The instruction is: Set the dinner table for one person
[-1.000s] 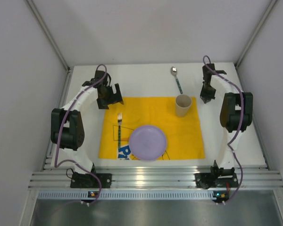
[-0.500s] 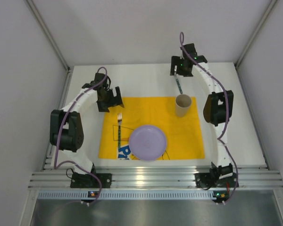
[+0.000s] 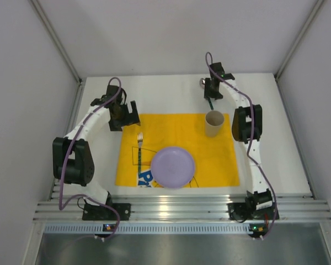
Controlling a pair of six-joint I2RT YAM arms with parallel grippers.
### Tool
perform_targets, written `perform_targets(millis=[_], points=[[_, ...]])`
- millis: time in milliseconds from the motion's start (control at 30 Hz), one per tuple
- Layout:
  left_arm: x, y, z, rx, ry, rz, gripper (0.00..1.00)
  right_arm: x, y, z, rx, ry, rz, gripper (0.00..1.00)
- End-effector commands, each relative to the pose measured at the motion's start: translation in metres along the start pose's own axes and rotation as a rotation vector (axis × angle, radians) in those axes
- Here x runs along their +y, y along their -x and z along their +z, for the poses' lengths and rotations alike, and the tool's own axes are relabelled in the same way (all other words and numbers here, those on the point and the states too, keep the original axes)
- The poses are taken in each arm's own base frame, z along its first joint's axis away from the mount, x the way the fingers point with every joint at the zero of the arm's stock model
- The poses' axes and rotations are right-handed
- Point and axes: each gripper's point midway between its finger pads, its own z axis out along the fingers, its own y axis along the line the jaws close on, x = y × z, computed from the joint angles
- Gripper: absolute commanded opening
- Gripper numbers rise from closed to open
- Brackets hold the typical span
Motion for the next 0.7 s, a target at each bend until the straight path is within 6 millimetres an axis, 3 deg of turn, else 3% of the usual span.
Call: perform_targets(millis=[0,233,267,300,367,467,533,633,667], points=[[0.007,0.004,-0.010,-0.019,0.033,0.007,0.99,-0.025,-0.016,0.009,0.049,-0.103,-0.014,0.48],[0.004,0.002,-0.004,0.002,0.015,0.003,0.99,-0.053,-0.045,0.005,0.133,-0.230,-0.085,0.36],[0.003,0.002,-0.004,0.003,0.012,0.003,0.99,-0.055,-0.046,0.004,0.136,-0.240,-0.089,0.28],[0.003,0.001,-0.004,0.003,0.012,0.005,0.99,-0.057,-0.046,0.002,0.134,-0.255,-0.090,0.27],[0.003,0.000,-0.005,0.004,0.007,0.009,0.98,-0.060,-0.050,-0.001,0.147,-0.266,-0.085,0.00],[0.002,-0.002,-0.006,-0.001,-0.005,0.013,0.98,-0.064,-0.063,-0.002,0.201,-0.281,-0.084,0.00],[0.001,-0.004,-0.007,-0.003,-0.016,0.009,0.98,-0.066,-0.058,-0.010,0.197,-0.293,-0.087,0.00],[-0.001,-0.008,-0.009,-0.012,-0.033,-0.012,0.98,-0.077,-0.023,-0.048,0.101,-0.346,-0.086,0.00],[-0.003,-0.008,-0.010,-0.015,-0.048,-0.023,0.99,-0.088,-0.001,-0.078,0.036,-0.387,-0.079,0.00]])
